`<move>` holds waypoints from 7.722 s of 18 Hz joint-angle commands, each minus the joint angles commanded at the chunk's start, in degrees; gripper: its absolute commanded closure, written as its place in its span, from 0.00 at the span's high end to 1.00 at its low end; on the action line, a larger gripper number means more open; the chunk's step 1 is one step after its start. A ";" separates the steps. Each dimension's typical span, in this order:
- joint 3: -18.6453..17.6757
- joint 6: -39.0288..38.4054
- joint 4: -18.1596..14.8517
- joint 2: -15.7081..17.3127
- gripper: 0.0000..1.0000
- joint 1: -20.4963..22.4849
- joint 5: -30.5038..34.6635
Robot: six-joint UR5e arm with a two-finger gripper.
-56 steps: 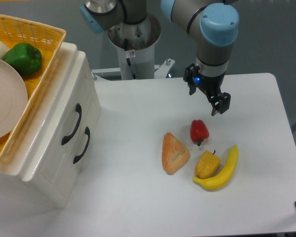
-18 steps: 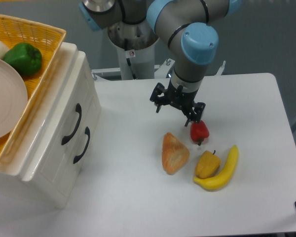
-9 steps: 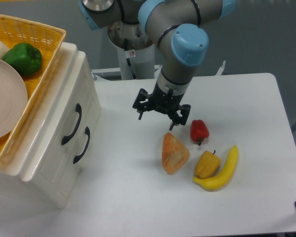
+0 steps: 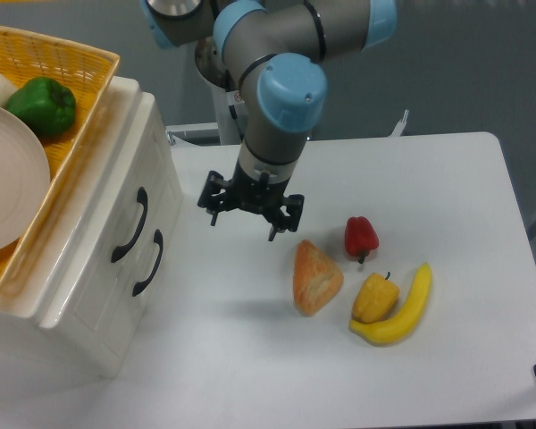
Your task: Slide open the top white drawer
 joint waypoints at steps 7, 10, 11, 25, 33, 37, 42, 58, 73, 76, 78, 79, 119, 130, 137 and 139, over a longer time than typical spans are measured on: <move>0.70 0.09 -0.88 -0.97 1.00 -2.11 -0.53; 0.88 0.18 -2.20 -1.06 1.00 -2.20 -0.53; 0.88 0.18 -2.37 -1.06 1.00 -2.20 -0.79; 2.02 -0.70 -4.05 -1.58 1.00 -2.03 -8.79; 1.85 -4.22 -4.93 -1.85 1.00 -2.90 -8.96; 1.76 -5.36 -5.36 -1.76 1.00 -3.26 -8.96; 1.58 -5.80 -6.86 -1.67 1.00 -3.35 -9.05; 1.58 -5.80 -6.60 -1.93 1.00 -3.87 -9.58; 1.58 -5.71 -6.24 -2.90 1.00 -4.40 -9.41; 1.58 -5.80 -5.10 -3.34 1.00 -5.01 -9.40; 1.58 -5.71 -5.01 -3.61 1.00 -5.54 -9.32; 1.58 -5.71 -5.01 -3.61 1.00 -5.54 -9.32; 3.61 -4.75 -2.46 -5.45 1.00 -3.35 -5.71; 5.01 -4.31 -2.46 -5.98 1.00 -1.94 -5.62; 6.50 -4.22 -2.46 -6.77 1.00 -0.80 -5.62; 6.59 -4.22 -2.46 -6.94 1.00 -0.80 -5.62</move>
